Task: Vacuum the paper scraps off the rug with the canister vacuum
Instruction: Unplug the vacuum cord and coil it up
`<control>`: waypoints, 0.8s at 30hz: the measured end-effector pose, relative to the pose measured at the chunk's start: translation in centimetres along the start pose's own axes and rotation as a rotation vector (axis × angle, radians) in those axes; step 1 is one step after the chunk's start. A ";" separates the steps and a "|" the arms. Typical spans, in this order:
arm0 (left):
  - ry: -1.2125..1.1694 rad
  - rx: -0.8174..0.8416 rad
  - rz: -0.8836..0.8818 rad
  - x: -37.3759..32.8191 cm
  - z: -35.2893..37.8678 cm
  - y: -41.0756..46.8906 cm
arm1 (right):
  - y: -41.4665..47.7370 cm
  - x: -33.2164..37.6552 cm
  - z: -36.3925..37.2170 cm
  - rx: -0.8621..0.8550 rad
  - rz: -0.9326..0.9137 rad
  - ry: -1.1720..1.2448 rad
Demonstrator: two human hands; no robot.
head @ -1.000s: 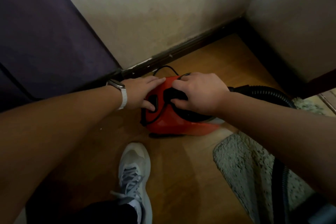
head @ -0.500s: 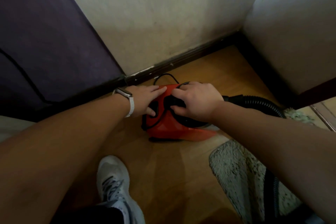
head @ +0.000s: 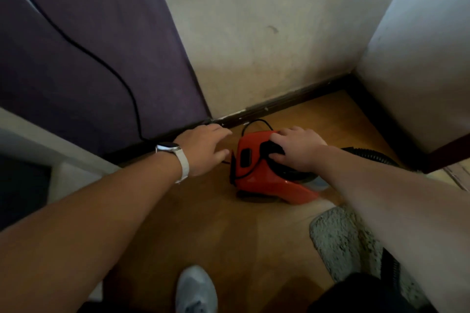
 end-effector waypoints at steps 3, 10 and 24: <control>-0.004 -0.078 -0.010 0.4 -4.2 -2.3 | -1.0 1.0 -1.3 0.101 0.053 -0.008; -0.019 -0.262 -0.034 2.7 -14.0 -7.3 | -1.9 5.8 -12.2 -0.122 -0.011 0.072; -0.024 -0.794 -0.374 14.0 -32.4 -13.7 | 2.8 15.6 -31.7 -0.438 -0.317 0.056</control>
Point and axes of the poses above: each hand's wrist, its own y-axis towards the middle knuckle, its own z-axis out of the palm, x = y × z, the point moved 10 cm from there along y, towards the middle knuckle, and after that the axes turned 6 degrees about -z, right-handed, at the moved point
